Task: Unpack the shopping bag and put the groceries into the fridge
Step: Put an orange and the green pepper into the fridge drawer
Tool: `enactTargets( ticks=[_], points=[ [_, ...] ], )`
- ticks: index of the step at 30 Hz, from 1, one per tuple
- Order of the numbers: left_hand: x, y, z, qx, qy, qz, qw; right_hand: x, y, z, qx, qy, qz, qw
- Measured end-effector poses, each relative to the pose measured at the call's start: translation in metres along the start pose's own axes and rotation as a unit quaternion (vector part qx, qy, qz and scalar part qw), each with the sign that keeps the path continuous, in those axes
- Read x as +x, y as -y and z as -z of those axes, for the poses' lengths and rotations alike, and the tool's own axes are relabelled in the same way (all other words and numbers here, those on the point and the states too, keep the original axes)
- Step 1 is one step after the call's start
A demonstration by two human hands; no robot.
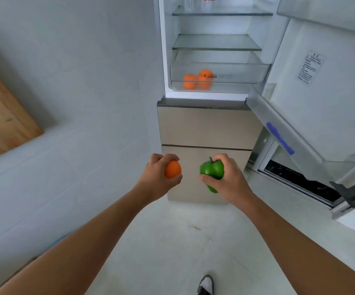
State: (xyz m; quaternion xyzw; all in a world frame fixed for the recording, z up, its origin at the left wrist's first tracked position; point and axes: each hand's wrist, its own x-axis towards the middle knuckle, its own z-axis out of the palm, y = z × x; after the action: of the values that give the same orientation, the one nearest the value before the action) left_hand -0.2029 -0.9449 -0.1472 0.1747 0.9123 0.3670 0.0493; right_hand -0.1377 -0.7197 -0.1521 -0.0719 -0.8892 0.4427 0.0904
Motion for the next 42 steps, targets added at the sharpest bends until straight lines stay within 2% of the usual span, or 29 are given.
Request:
enactTargets(
  ticks=[15, 20, 28, 35, 42],
  points=[
    [0.210, -0.076, 0.029, 0.007, -0.043, -0.059, 0.997, 0.207, 0.008, 0.080, -0.006, -0.049, 0.073, 0.996],
    [0.273, -0.086, 0.044, -0.009, -0.042, -0.117, 0.992, 0.264, 0.020, 0.093, 0.011, -0.082, 0.064, 0.995],
    [0.401, -0.117, 0.088, -0.039, -0.028, -0.208, 0.977, 0.378, 0.063, 0.125, -0.010, -0.174, 0.096, 0.980],
    [0.489, -0.114, 0.109, -0.005, 0.003, -0.227, 0.974, 0.451, 0.071, 0.125, -0.047, -0.197, 0.080, 0.976],
    [0.547, -0.103, 0.109, 0.065, 0.054, -0.184, 0.979, 0.491, 0.055, 0.129, -0.083, -0.152, 0.030, 0.984]
  ],
)
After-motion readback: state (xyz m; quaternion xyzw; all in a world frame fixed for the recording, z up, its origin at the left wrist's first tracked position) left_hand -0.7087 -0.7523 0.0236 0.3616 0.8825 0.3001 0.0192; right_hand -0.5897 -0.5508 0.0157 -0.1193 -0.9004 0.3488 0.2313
